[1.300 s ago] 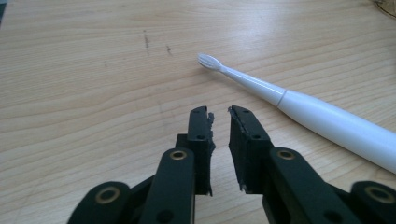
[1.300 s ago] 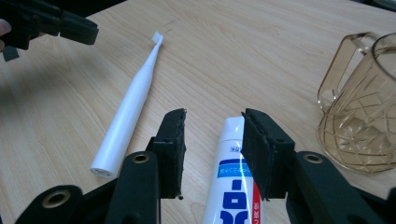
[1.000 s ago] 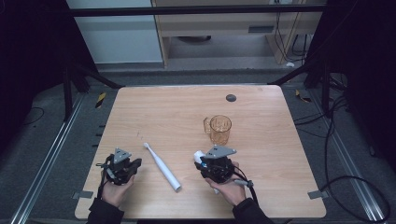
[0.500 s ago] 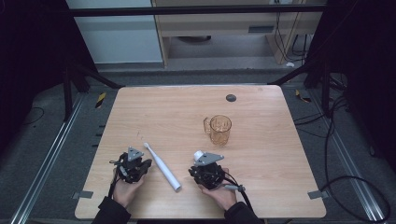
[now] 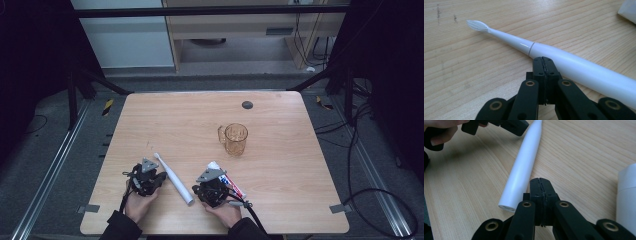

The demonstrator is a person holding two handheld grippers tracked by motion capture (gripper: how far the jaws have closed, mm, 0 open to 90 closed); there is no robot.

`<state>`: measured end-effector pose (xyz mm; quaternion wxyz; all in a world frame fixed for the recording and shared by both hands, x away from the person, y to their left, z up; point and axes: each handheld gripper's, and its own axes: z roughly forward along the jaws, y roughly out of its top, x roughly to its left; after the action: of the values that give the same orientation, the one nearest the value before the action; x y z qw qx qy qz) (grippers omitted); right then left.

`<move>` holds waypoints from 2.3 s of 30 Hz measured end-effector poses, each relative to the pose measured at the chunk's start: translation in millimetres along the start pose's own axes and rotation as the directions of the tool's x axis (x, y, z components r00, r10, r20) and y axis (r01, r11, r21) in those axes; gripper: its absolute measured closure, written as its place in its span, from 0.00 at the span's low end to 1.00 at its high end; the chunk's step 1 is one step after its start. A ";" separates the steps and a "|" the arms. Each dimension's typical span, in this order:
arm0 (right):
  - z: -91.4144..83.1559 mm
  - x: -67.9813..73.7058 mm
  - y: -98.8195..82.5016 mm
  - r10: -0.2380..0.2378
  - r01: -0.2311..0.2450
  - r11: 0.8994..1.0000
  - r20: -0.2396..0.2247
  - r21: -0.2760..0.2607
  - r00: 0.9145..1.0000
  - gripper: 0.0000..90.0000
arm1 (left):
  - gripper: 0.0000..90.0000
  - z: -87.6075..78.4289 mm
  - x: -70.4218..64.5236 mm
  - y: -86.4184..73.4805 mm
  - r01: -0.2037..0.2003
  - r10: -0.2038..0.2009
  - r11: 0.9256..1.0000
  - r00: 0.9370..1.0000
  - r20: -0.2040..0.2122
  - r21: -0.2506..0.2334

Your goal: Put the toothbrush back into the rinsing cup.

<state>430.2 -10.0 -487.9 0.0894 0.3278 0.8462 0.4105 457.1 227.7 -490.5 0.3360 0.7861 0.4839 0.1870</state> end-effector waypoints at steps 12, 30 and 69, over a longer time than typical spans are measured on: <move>9.0 7.2 -1.7 -0.006 0.007 1.000 -0.031 0.021 0.999 1.00 | 1.00 3.6 -0.7 1.3 -0.005 0.005 1.000 1.000 0.010 0.003; 15.2 18.3 -1.5 -0.008 0.009 1.000 -0.080 0.015 0.997 0.99 | 1.00 9.1 -6.2 6.9 -0.014 0.014 1.000 1.000 0.025 0.003; -168.1 -150.4 -86.7 0.269 -0.194 0.960 0.462 -0.203 0.845 0.90 | 1.00 21.6 -5.8 19.0 0.000 -0.001 1.000 1.000 0.021 0.015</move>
<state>433.4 -250.2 -462.2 0.2724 0.5122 0.7178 0.3849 479.8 209.2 -492.1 0.3351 0.7905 0.4819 0.1749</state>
